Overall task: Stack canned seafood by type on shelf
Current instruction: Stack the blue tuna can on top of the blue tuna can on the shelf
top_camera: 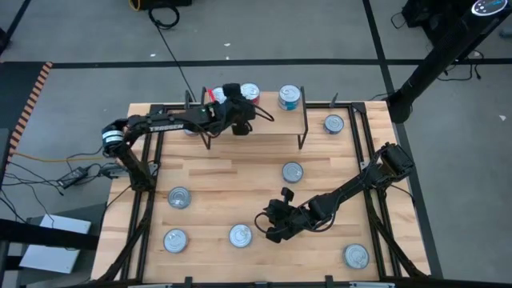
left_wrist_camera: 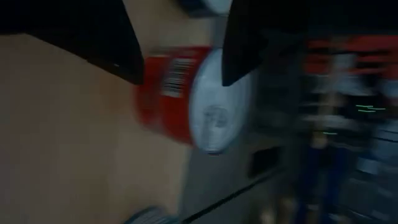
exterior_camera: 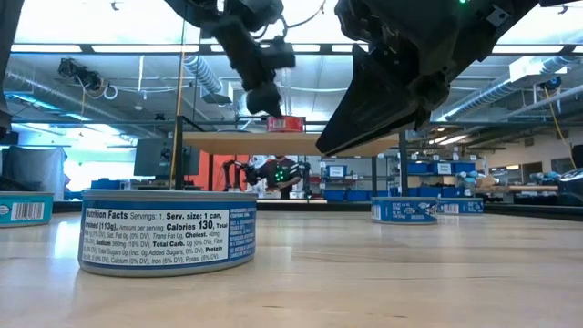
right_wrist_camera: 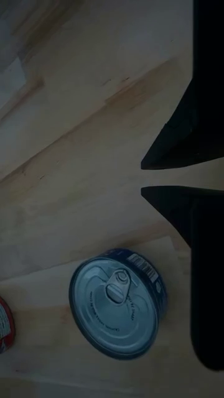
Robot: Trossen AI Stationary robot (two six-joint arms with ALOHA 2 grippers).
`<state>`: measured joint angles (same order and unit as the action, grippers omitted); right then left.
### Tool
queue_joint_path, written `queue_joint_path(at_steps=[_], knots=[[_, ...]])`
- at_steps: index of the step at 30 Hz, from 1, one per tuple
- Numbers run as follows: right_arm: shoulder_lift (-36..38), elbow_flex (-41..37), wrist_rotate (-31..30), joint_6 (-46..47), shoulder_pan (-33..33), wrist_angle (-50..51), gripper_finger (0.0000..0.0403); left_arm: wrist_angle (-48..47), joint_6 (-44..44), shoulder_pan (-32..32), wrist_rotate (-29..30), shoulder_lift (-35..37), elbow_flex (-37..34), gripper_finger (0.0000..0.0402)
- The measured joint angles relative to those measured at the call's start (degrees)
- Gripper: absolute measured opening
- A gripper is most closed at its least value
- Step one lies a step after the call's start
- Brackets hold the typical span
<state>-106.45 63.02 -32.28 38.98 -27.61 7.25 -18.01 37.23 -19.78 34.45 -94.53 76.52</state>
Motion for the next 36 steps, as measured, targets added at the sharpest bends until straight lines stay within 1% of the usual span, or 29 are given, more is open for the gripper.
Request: queue_joint_path(at_steps=[2,4,8,11,14,19,23,27,32,34,36], knots=[[0.0,0.0,0.14,-0.02,-0.24,-0.04,0.0065,-0.26,-3.71,-0.03,-5.02,2.08,-1.34,0.0185],[0.0,0.0,0.08,-0.06,-0.4,0.1,0.0065,1.02,-6.45,0.26,-8.76,4.78,-3.73,0.0154],[0.0,0.0,-1.82,-2.49,-0.42,-0.44,0.0065,6.57,-10.33,1.22,-15.1,10.83,-11.26,0.0088],[0.0,0.0,-2.48,-3.02,-0.39,-0.66,0.0065,12.4,-10.91,2.94,-16.45,15.46,-18.54,0.0051],[0.0,0.0,-2.54,-2.6,-0.38,-1.73,0.0065,19.1,-12.1,5.8,-17.75,20.03,-26.07,0.0029],[-0.31,0.0,-2.33,-2.76,-0.08,-3.66,0.0065,27.96,-15.62,12.17,-22.01,27.22,-36.5,0.002],[-0.35,-0.03,-1.53,-3.13,0.74,-4.27,0.0062,30.03,-19.96,18.7,-25.29,32.52,-41.98,0.0019],[-0.35,-0.02,-1.21,-4.05,1.21,-4.93,0.0048,30.29,-24.47,25.76,-28.04,36.5,-45.52,0.0019],[-0.35,-0.02,-1.15,-4.87,1.21,-5.54,0.0011,30.81,-26.31,35.04,-28.66,38.53,-48.83,0.0019],[-0.35,-0.02,-1.15,-5.09,1.21,-6.13,0.0007,31.04,-27.38,38.44,-28.15,38.78,-49.6,0.0019],[-0.35,0.0,-1.15,-5.02,1.21,-6.53,0.0011,30.64,-28.92,41.41,-26.4,38.75,-49.88,0.0019]])
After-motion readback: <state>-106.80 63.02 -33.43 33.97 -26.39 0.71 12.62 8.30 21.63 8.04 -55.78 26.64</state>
